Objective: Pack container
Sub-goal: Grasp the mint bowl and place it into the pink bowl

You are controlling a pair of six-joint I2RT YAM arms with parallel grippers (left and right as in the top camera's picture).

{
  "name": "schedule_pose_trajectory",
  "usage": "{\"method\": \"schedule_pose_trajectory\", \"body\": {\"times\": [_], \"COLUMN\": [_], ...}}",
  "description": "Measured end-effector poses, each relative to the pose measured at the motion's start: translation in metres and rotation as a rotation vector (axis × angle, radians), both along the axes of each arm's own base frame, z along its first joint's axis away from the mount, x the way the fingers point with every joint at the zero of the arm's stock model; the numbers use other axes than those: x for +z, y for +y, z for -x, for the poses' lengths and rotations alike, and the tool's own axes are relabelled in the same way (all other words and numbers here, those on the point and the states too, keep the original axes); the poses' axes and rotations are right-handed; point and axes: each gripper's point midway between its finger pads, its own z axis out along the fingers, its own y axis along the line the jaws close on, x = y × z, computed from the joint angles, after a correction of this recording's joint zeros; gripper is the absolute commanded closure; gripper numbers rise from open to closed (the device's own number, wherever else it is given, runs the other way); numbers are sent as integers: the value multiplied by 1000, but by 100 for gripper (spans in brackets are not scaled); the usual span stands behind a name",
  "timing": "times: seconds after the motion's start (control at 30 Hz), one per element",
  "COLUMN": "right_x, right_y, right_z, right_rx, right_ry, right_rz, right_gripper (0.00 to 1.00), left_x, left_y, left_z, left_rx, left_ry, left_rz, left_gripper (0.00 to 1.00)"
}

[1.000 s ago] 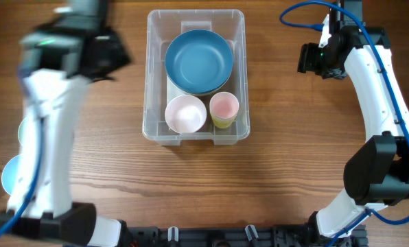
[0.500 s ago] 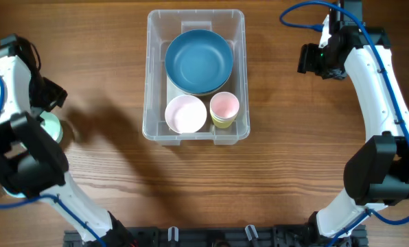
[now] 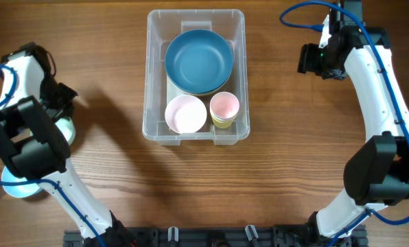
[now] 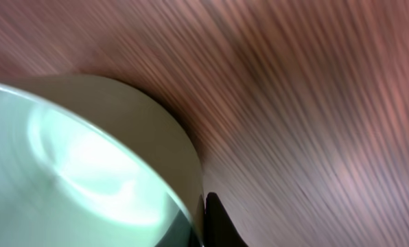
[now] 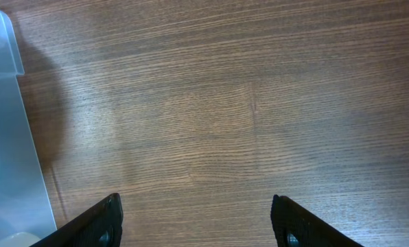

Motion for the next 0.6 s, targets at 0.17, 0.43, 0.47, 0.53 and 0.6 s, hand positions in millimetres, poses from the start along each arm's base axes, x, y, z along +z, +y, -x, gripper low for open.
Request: {"method": "schedule_pose_trajectory", "body": {"times": [0.17,0.43,0.47,0.53,0.6], "right_x": [0,0,0,0,0], "right_y": [0,0,0,0,0], "right_z": [0,0,0,0,0], "right_rx": [0,0,0,0,0], "right_ry": [0,0,0,0,0], "right_rz": [0,0,0,0,0], "right_gripper": [30,30,30,30,30], "left_x": [100,261,249,224,192], "left_y": [-73,-301,-328,-363,-388], "left_z": [-39,-7,-1,7,14], "left_rx": [-188,-739,-797,-866,-915], "left_ry": [-217,-670,-636,-563,-470], "left_rz": [-6,75,100,129,137], "left_gripper": [96,96,96,96,96]}}
